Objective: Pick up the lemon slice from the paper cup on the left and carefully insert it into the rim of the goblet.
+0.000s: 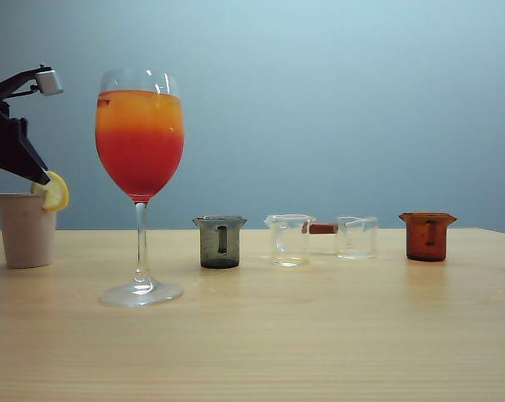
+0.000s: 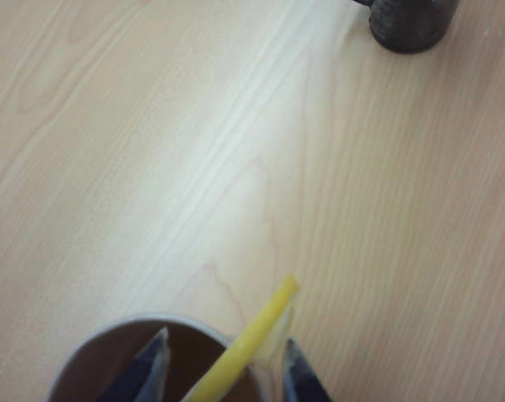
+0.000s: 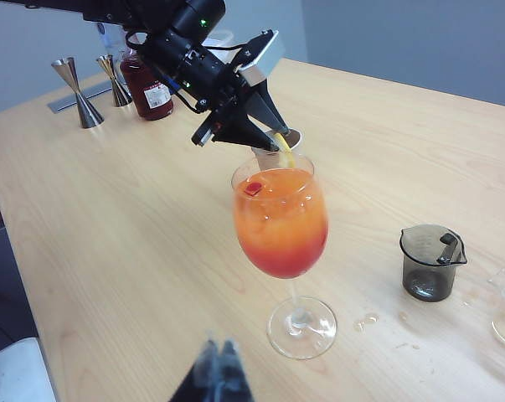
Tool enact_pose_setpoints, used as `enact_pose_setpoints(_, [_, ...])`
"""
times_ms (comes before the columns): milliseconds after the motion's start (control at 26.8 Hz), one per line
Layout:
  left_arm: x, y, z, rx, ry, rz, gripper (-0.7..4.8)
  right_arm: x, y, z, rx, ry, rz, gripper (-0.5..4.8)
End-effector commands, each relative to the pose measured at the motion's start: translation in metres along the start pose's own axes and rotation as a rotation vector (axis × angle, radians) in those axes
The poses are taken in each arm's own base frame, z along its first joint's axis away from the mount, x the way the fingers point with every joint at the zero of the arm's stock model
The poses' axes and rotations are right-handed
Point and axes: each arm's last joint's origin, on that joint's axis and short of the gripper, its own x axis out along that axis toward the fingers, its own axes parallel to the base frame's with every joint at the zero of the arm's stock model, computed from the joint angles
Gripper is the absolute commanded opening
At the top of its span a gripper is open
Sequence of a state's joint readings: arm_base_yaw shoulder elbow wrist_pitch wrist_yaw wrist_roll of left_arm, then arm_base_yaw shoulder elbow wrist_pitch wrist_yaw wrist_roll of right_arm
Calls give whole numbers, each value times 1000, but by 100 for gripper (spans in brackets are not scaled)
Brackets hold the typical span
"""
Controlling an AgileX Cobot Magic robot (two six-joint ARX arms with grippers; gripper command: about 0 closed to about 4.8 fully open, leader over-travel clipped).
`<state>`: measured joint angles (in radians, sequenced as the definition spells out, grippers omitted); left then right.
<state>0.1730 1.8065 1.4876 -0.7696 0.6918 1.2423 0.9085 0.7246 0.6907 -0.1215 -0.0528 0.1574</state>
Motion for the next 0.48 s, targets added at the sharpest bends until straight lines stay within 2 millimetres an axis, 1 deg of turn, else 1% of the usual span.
enact_pose_setpoints(37, [1, 1, 0, 8, -4, 0, 183, -1, 1, 3, 0, -19, 5, -2])
enact_pose_setpoints(298, [8, 3, -5, -2, 0, -12, 182, -1, -1, 3, 2, -21, -5, -2])
enact_pose_setpoints(484, [8, 3, -5, 1, -2, -8, 173, -1, -4, 4, 4, -23, -20, -2])
